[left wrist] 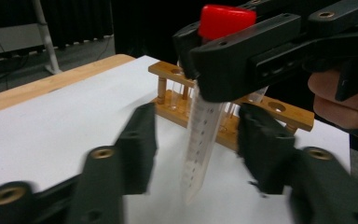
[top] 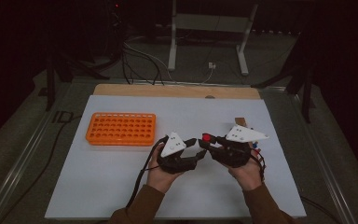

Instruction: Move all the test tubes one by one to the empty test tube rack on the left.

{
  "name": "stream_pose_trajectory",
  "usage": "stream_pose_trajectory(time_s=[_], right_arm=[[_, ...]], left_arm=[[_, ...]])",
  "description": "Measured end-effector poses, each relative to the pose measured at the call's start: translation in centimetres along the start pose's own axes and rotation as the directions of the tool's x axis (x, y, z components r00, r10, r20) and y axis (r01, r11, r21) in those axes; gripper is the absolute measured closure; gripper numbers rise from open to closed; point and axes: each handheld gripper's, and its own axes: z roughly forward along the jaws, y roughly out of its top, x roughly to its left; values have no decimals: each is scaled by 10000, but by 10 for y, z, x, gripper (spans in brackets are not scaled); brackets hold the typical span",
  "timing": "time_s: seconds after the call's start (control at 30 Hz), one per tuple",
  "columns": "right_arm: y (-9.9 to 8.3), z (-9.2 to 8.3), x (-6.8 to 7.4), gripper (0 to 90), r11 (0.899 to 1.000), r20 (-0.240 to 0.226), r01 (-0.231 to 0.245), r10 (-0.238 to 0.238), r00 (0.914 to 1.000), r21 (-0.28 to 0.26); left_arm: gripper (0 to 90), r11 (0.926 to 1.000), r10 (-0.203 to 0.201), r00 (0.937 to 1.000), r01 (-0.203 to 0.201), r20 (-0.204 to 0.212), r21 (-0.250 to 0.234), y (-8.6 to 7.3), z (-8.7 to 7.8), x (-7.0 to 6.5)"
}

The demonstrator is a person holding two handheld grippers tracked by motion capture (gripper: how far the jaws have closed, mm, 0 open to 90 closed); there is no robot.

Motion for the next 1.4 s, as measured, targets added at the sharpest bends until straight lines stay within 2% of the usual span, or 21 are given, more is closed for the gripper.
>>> stream_pose_trajectory(time_s=[0.13, 0.2, 0.3, 0.4, 0.47, 0.57, 0.67, 0.93, 1.1, 1.4], right_arm=[[-1, 3, 1, 704, 9999, -174, -137, 138, 9998, 45], [-2, 3, 1, 704, 9998, -212, -171, 173, 9996, 89], [-3, 3, 1, 702, 9998, -256, -205, 207, 9995, 60], [-4, -1, -1, 573, 9997, -438, -188, 180, 9989, -184], [-5, -4, -3, 469, 9995, -384, -219, 211, 9990, -219], [-8, -10, -5, 327, 9992, 25, -198, 199, 9998, -340], [-13, -15, -11, 196, 9983, 435, -434, 450, 9980, -387], [-33, -32, -26, 44, 9964, 1293, -823, 841, 9880, -197], [-41, -42, -34, 2, 9944, 1679, -1000, 1046, 9802, -351], [-52, -59, -40, 2, 9927, 2163, -1099, 1181, 9692, -493]], left_arm=[[658, 9999, 97, 10000, -97, -19, 141, -1, 2, -1], [729, 9993, 301, 9995, -303, 59, 219, -2, 3, -2], [750, 9982, 540, 9985, -540, 8, 250, -2, 3, -4], [753, 9982, 537, 9984, -532, -171, 283, -2, 3, -2], [753, 9986, 474, 9984, -466, -301, 267, -2, 1, 1], [753, 9988, 456, 9977, -445, -498, 222, -2, -2, 4], [753, 9988, 465, 9969, -455, -642, 170, -2, -4, 8], [755, 9996, 249, 9949, -257, -982, -77, 0, -13, 21], [754, 9997, 163, 9922, -185, -1239, -161, 0, -18, 29], [753, 9989, 218, 9846, -287, -1732, -374, -2, -27, 45]])
